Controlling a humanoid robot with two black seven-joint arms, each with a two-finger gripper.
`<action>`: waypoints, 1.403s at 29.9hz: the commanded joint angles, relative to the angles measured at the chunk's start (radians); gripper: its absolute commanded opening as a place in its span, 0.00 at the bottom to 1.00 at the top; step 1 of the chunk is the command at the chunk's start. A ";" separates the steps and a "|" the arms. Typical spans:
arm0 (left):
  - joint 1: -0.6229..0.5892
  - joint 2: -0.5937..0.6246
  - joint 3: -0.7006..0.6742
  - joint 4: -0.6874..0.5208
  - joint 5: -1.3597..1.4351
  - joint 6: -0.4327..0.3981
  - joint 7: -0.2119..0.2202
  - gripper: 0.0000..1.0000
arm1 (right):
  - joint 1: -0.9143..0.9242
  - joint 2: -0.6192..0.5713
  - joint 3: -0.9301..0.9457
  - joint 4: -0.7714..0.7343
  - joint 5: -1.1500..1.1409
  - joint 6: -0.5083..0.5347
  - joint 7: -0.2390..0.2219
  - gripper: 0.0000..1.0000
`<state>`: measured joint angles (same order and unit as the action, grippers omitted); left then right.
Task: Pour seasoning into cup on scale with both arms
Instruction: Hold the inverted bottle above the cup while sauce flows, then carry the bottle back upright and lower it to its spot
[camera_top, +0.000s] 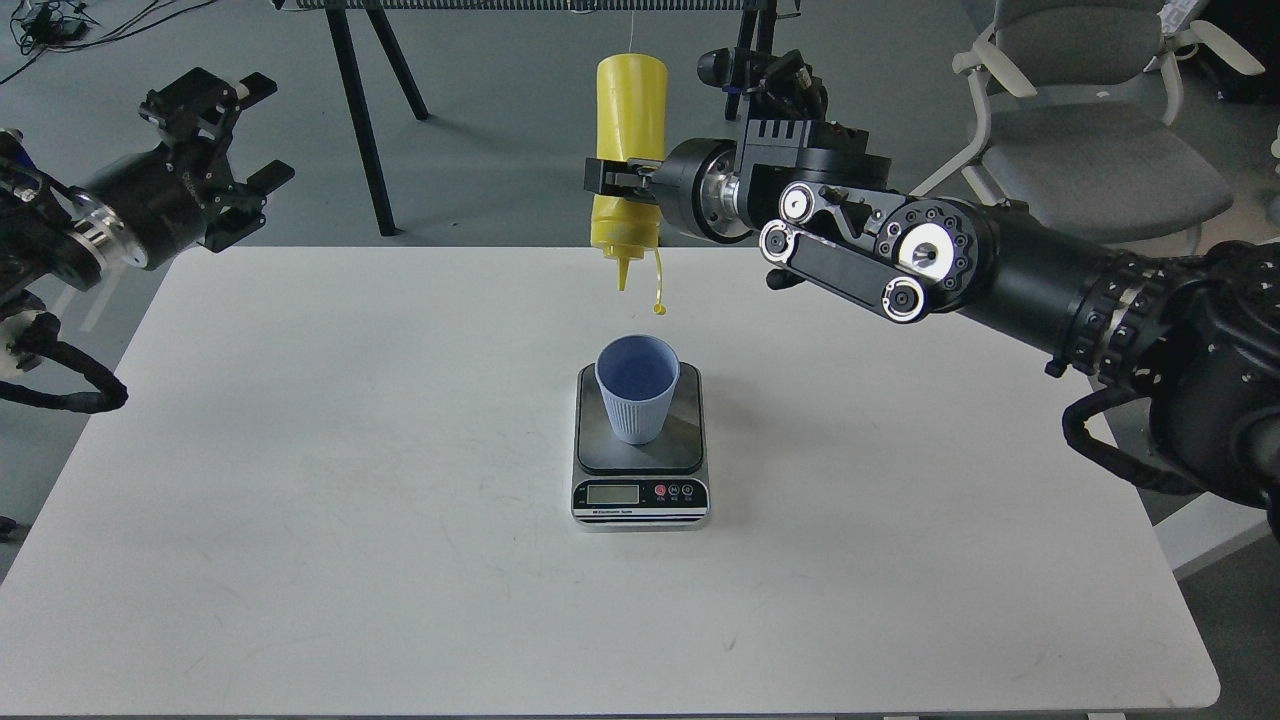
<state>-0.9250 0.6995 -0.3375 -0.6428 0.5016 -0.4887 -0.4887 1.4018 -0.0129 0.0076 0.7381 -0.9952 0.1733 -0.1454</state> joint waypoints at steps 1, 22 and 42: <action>0.000 0.000 -0.003 0.000 0.000 0.000 0.000 0.99 | 0.016 0.002 -0.040 -0.002 -0.008 0.000 0.000 0.08; 0.000 -0.003 -0.003 0.000 -0.001 0.000 0.000 0.99 | 0.013 0.013 -0.092 -0.002 -0.010 0.002 -0.002 0.08; 0.002 0.018 0.003 0.000 0.005 0.000 0.000 0.99 | 0.046 -0.148 0.249 -0.002 0.167 -0.006 -0.022 0.08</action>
<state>-0.9249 0.7121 -0.3358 -0.6428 0.5058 -0.4887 -0.4887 1.4349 -0.1104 0.2019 0.7330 -0.9016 0.1650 -0.1555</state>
